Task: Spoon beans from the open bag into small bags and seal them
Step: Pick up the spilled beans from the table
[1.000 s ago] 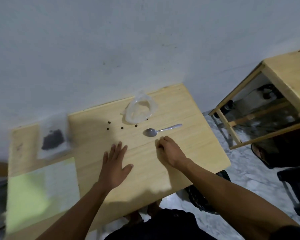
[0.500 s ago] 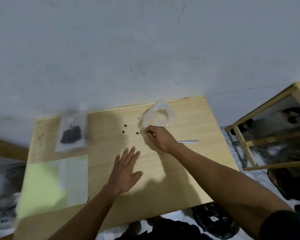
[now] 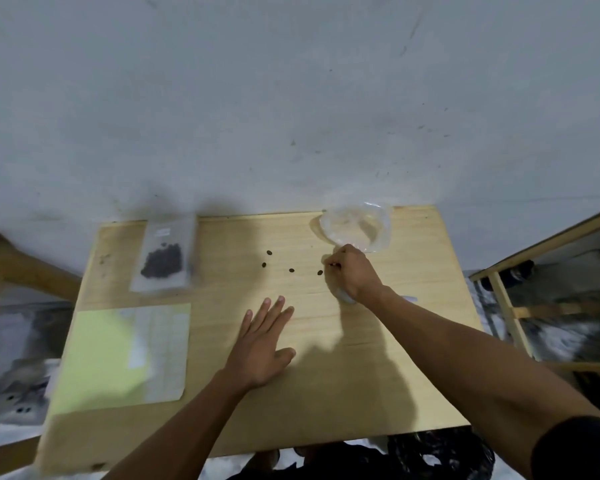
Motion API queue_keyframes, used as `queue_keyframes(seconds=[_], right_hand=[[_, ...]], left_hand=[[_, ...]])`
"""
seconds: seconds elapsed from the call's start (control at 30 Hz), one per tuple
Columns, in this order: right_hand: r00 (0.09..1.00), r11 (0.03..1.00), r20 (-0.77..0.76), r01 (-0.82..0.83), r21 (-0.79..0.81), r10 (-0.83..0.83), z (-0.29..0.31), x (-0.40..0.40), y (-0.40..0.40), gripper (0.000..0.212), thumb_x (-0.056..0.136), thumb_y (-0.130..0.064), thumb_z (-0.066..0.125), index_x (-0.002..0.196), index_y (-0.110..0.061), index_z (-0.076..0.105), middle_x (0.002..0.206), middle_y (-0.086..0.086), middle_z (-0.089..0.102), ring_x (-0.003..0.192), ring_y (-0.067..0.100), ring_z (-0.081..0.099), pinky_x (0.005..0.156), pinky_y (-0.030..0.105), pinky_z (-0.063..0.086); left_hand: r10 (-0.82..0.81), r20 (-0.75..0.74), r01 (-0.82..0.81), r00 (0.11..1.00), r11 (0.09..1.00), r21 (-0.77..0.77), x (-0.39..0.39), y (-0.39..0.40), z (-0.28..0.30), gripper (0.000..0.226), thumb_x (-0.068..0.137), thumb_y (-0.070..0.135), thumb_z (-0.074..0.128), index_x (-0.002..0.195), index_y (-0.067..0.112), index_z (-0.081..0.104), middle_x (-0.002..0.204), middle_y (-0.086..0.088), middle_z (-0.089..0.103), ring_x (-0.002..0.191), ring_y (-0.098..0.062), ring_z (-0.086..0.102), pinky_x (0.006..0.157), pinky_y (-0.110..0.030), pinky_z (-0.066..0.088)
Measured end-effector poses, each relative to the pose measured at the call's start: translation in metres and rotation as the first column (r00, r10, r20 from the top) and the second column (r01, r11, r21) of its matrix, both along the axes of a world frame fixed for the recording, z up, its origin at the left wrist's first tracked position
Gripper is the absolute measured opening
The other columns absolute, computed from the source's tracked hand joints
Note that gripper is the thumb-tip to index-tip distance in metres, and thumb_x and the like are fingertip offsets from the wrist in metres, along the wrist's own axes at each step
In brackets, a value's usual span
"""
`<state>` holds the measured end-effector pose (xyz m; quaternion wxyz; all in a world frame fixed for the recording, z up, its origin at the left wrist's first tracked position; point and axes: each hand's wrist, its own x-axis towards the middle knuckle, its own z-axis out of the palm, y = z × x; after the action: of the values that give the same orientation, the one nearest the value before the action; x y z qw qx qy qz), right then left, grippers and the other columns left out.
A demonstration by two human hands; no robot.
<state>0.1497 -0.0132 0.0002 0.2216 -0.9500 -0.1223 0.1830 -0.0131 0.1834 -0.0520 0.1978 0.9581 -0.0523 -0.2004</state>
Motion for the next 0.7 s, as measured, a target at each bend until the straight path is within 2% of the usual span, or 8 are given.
queue_keyframes(seconds=[0.1,0.2,0.37,0.5,0.57,0.63,0.67,0.7], right_hand=[[0.999,0.998,0.009,-0.051,0.043,0.050,0.000,-0.003,0.012,0.026,0.092,-0.006,0.054,0.110,-0.006,0.073,0.115,0.015,0.060,0.109,0.028,0.055,0.087,0.022,0.037],[0.992,0.990,0.063,-0.113,0.079,0.108,0.001,-0.008,0.023,0.025,0.086,0.003,0.054,0.099,0.000,0.076,0.104,0.016,0.064,0.100,0.029,0.060,0.075,0.013,0.027],[0.979,0.981,0.065,-0.191,-0.008,0.192,0.003,-0.010,0.031,0.027,0.096,-0.010,0.044,0.094,0.000,0.070,0.104,0.018,0.062,0.094,0.035,0.059,0.082,0.033,0.042],[0.973,0.975,0.071,-0.219,-0.032,0.220,0.004,-0.010,0.038,0.030,0.099,-0.013,0.040,0.092,0.002,0.065,0.099,0.022,0.062,0.088,0.038,0.059,0.081,0.037,0.042],[0.971,0.974,0.072,-0.226,-0.035,0.228,0.002,-0.010,0.042,0.026,0.097,-0.013,0.041,0.082,-0.003,0.060,0.092,0.023,0.062,0.083,0.039,0.059,0.078,0.040,0.044],[0.978,0.980,0.061,-0.198,0.004,0.197,-0.001,-0.009,0.044,0.025,0.091,-0.010,0.045,0.067,-0.014,0.048,0.080,0.018,0.062,0.072,0.034,0.056,0.071,0.040,0.048],[0.991,0.990,0.033,-0.131,0.058,0.129,0.000,-0.008,0.044,0.025,0.086,-0.007,0.049,0.063,-0.015,0.045,0.074,0.013,0.063,0.067,0.027,0.056,0.065,0.037,0.049],[0.999,0.987,-0.047,0.006,0.163,0.001,0.004,-0.007,0.045,0.022,0.082,-0.004,0.054,0.062,-0.014,0.048,0.069,0.006,0.063,0.061,0.020,0.056,0.060,0.032,0.050]], left_hand=[[0.007,0.000,-0.007,1.000,1.000,-0.009,0.000,-0.001,0.000,0.080,0.088,0.051,0.048,0.154,0.037,0.006,0.160,0.018,-0.016,0.145,-0.005,-0.024,0.120,-0.037,-0.012],[0.014,0.008,-0.013,1.000,0.999,-0.031,0.001,-0.001,0.000,0.080,0.086,0.051,0.047,0.154,0.036,0.008,0.160,0.019,-0.014,0.145,-0.004,-0.024,0.120,-0.036,-0.012],[0.015,0.003,-0.015,1.000,0.999,-0.035,0.000,0.000,0.001,0.079,0.087,0.050,0.047,0.154,0.036,0.007,0.159,0.020,-0.015,0.144,-0.003,-0.025,0.120,-0.037,-0.011],[0.009,-0.011,-0.009,1.000,0.999,-0.033,0.000,0.000,0.001,0.079,0.087,0.051,0.047,0.154,0.037,0.006,0.159,0.021,-0.017,0.144,-0.003,-0.026,0.121,-0.037,-0.011],[0.009,-0.010,-0.010,1.000,0.999,-0.032,0.000,0.000,0.000,0.079,0.088,0.050,0.046,0.154,0.037,0.005,0.159,0.021,-0.017,0.144,-0.003,-0.026,0.121,-0.038,-0.010],[0.009,-0.007,-0.010,1.000,0.999,-0.032,0.000,0.001,0.001,0.079,0.088,0.050,0.046,0.154,0.037,0.005,0.159,0.021,-0.017,0.144,-0.002,-0.026,0.121,-0.038,-0.011],[0.008,-0.008,-0.008,1.000,0.999,-0.034,0.000,0.001,0.001,0.078,0.088,0.050,0.047,0.153,0.037,0.005,0.159,0.021,-0.017,0.144,-0.002,-0.026,0.121,-0.037,-0.011],[0.007,-0.011,-0.008,1.000,0.999,-0.037,0.000,0.001,0.001,0.078,0.088,0.050,0.047,0.153,0.037,0.006,0.159,0.021,-0.017,0.144,-0.002,-0.026,0.121,-0.037,-0.011]])
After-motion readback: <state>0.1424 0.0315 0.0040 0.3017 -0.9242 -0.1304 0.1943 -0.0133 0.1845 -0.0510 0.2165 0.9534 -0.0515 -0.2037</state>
